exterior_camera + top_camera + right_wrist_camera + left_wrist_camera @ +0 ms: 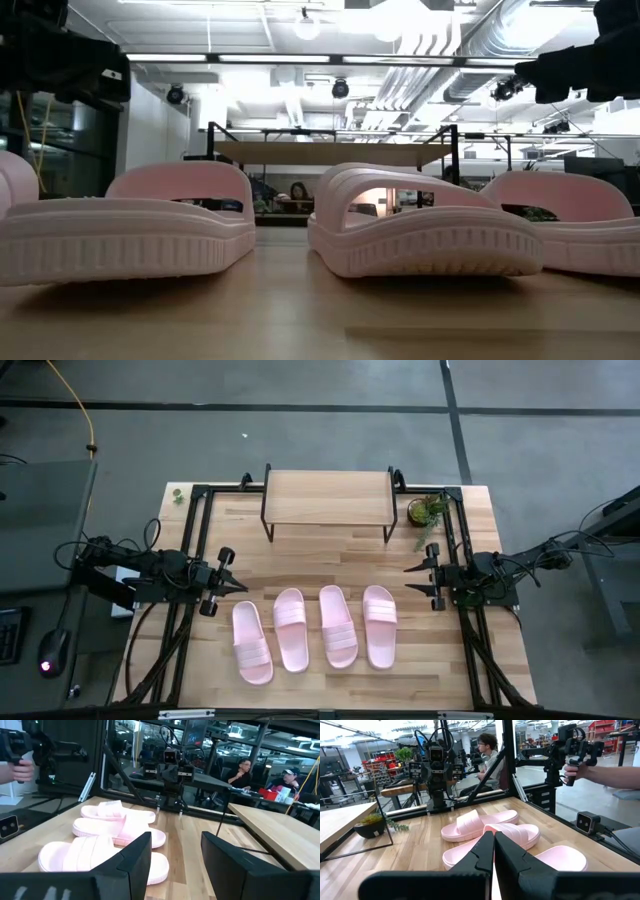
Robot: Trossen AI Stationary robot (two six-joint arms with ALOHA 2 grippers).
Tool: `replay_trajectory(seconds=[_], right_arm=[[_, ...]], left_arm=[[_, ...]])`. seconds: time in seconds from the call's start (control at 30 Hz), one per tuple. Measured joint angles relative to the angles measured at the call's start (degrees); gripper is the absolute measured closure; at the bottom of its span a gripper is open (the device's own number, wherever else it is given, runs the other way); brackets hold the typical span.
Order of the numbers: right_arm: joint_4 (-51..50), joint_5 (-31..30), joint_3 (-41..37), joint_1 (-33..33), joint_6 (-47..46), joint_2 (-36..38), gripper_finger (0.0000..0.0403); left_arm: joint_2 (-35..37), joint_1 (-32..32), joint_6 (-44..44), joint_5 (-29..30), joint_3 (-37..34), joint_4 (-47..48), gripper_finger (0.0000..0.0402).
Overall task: Pick and place slides into the shelf
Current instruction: Put the pink slide on the shelf
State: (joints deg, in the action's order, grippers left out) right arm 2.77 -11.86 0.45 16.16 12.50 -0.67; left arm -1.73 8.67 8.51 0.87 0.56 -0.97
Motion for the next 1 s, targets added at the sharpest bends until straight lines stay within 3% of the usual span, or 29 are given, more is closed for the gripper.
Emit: replay_trajectory(seconds=[0.83, 1.0], right_arm=[[0.0, 0.9, 0.0, 0.0, -3.9, 0.0, 0.0237], [0.0, 0.9, 0.0, 0.0, -6.7, 0.0, 0.0237]], left_arm=[[0.0, 0.0, -4.2, -0.2, 0.0, -2.7, 0.0399], [0.0, 0.0, -4.3, 3.1, 0.0, -3.0, 0.0399]])
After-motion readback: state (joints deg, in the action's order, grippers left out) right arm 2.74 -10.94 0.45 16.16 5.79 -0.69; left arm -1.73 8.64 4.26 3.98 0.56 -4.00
